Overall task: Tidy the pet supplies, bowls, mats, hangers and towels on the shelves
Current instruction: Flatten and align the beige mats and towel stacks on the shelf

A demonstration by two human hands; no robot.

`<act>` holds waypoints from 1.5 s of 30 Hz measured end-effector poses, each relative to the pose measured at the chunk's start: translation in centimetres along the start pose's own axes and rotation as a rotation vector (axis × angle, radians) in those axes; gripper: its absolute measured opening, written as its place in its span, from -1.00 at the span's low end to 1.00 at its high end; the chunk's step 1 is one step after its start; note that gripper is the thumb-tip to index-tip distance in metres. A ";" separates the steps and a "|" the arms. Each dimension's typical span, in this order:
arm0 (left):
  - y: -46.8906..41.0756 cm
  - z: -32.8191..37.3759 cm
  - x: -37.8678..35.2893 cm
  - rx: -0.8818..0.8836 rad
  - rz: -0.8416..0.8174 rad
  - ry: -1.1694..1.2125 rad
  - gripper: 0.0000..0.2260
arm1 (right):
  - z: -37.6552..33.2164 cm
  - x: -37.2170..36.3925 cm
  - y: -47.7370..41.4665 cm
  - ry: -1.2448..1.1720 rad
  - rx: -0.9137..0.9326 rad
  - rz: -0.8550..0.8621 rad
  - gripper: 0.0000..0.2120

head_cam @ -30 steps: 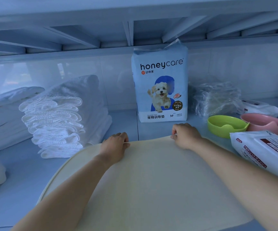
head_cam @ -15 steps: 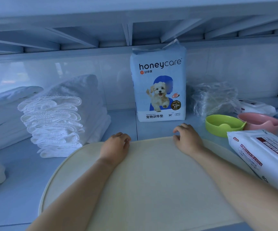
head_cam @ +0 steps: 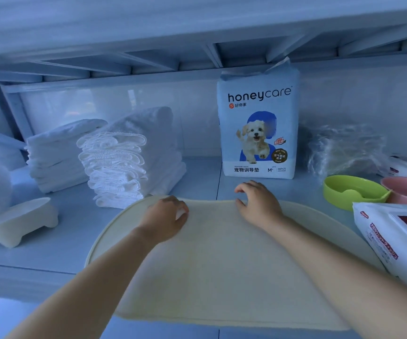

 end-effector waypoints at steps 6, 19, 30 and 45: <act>2.0 -2.8 3.9 0.111 0.086 -0.098 -0.82 | -6.1 -2.3 0.4 -0.153 0.159 -0.136 -0.76; 1.7 -12.7 7.3 0.217 0.176 -0.232 -0.77 | -16.5 -7.2 -2.5 -0.237 0.159 -0.092 -0.79; -1.7 -17.1 4.8 0.018 0.203 -0.121 -0.64 | -18.5 -11.2 -5.5 -0.191 0.024 -0.009 -0.78; -4.2 -16.9 2.6 -0.045 0.233 -0.064 -0.63 | -16.5 -11.9 -6.1 -0.092 -0.050 0.022 -0.76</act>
Point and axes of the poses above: each hand's wrist, its own y-axis away from the middle knuckle, its own x-axis out of the back of the hand, z = x × y, the point moved 6 cm from there along -y, towards the middle knuckle, and after that the axes turned 13 degrees about z, right-handed, at the moved point
